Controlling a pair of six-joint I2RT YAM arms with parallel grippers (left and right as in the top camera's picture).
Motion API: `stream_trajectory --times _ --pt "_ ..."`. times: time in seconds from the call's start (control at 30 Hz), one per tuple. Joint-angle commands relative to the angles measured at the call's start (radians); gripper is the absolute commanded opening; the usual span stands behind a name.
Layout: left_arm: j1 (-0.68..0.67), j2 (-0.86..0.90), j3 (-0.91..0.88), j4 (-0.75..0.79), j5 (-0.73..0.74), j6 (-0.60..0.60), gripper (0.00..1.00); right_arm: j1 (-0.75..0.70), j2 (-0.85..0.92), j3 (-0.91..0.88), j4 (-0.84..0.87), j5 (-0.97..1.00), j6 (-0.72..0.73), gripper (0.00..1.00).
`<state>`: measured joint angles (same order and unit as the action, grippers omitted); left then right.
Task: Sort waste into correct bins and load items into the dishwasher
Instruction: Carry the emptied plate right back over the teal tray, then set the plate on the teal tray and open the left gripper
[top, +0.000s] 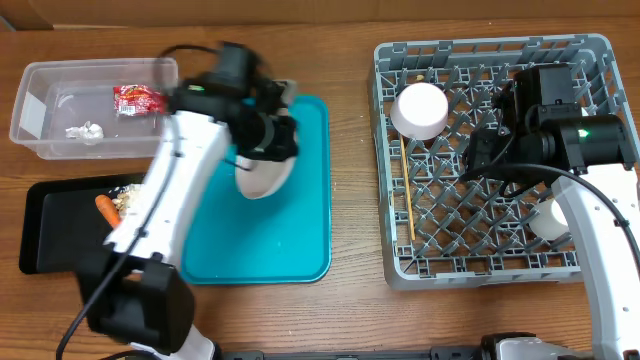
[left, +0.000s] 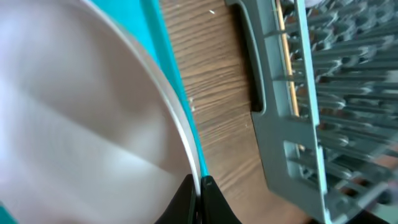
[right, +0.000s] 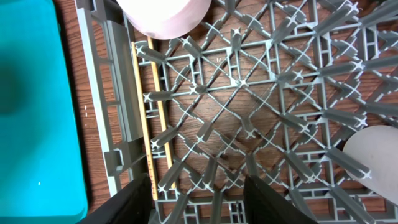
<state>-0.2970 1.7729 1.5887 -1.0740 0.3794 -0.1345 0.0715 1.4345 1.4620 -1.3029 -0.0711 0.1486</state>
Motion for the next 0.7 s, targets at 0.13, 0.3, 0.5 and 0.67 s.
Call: stream_trajectory --times 0.13,0.3,0.5,0.67 --pt "-0.240 0.196 0.016 0.084 -0.329 -0.262 0.04 -0.006 -0.001 -0.002 0.000 0.000 -0.011 0.51" --pt "-0.253 0.259 0.016 0.083 -0.324 -0.285 0.04 -0.006 -0.001 -0.003 0.000 0.002 -0.019 0.50" --pt "-0.240 0.252 0.050 0.071 -0.293 -0.256 0.08 -0.006 -0.001 -0.003 0.000 0.002 -0.019 0.51" --pt "-0.238 0.252 0.164 -0.003 -0.279 -0.224 0.34 -0.006 -0.001 -0.003 0.000 0.002 -0.019 0.51"
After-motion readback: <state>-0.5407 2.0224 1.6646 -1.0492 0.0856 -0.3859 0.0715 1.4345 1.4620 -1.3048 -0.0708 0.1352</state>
